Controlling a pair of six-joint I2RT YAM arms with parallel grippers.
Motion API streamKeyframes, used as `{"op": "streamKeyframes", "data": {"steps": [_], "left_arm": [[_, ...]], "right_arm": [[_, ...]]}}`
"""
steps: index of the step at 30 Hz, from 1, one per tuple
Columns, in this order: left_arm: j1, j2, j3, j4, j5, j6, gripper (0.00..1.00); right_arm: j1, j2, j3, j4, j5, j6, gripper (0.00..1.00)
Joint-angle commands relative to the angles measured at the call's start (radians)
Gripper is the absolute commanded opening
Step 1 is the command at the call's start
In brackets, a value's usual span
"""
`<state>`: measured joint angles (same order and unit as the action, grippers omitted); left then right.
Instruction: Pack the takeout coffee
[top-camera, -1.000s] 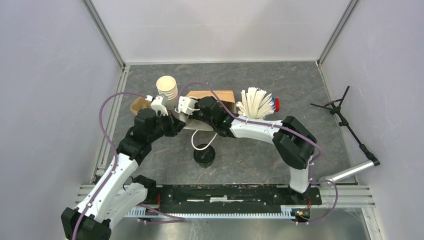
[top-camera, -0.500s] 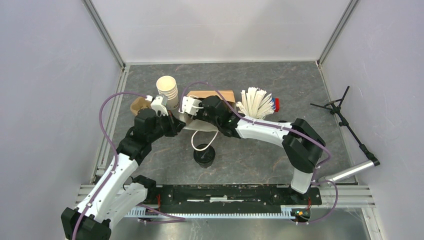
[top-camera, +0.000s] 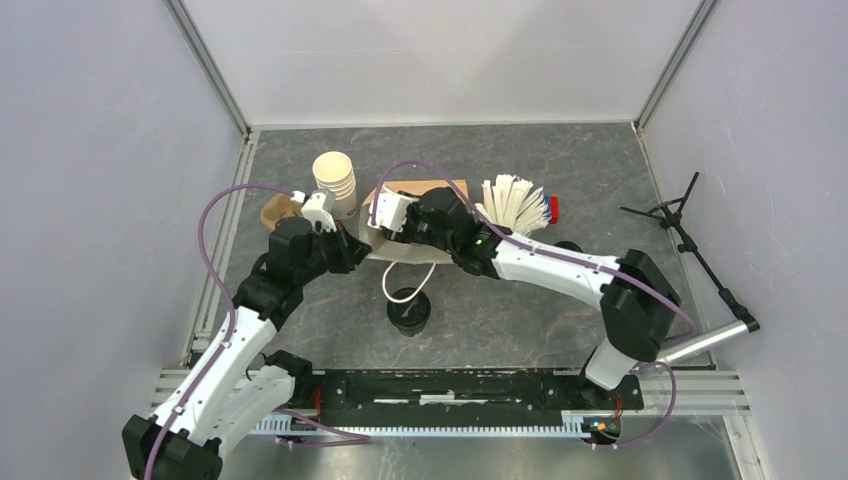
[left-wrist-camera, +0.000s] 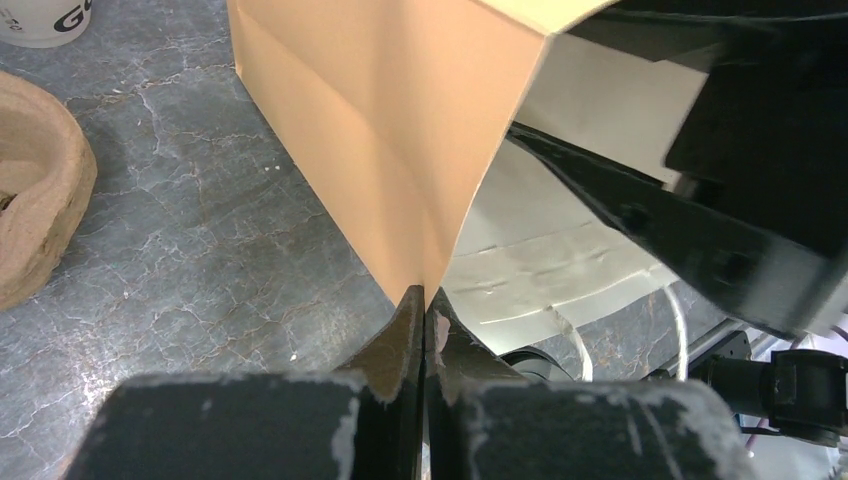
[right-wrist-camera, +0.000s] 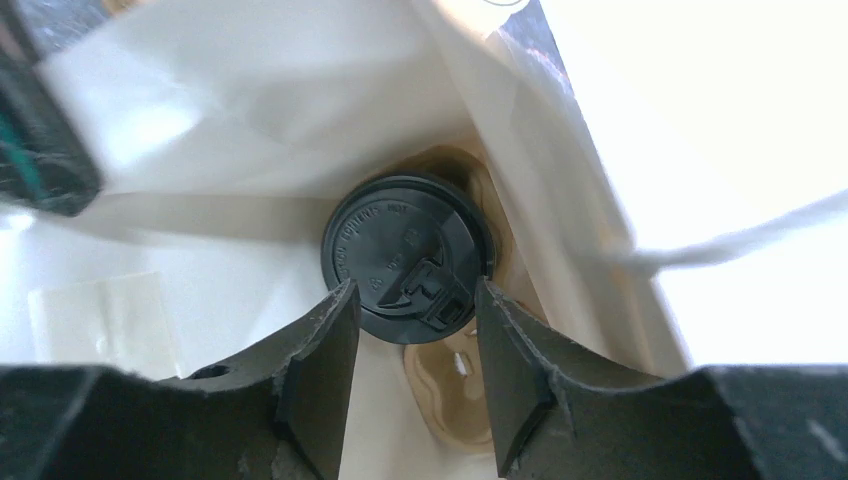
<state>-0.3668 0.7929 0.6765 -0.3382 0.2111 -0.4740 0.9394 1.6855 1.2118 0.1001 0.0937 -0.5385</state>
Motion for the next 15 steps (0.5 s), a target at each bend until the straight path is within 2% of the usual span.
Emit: {"op": "streamKeyframes", "data": {"steps": [1,3,6,15], "left_arm": [[-0.002,-0.004,0.037,0.012,-0.009,-0.023,0.02],[-0.003,0.001,0.039,0.016,-0.010,-0.026,0.02],[-0.003,0.009,0.047,0.018,-0.015,-0.029,0.02],[-0.003,0.054,0.086,0.001,-0.044,-0.031,0.02]], "right_arm": [[-0.005,-0.123,-0.002,-0.055,-0.117,0.031,0.55],[-0.005,-0.178,-0.024,-0.071,-0.177,0.062,0.60],[-0.005,-0.251,-0.057,-0.097,-0.250,0.105,0.72],[0.004,-0.454,-0.035,-0.335,-0.380,0.219,0.98]]}}
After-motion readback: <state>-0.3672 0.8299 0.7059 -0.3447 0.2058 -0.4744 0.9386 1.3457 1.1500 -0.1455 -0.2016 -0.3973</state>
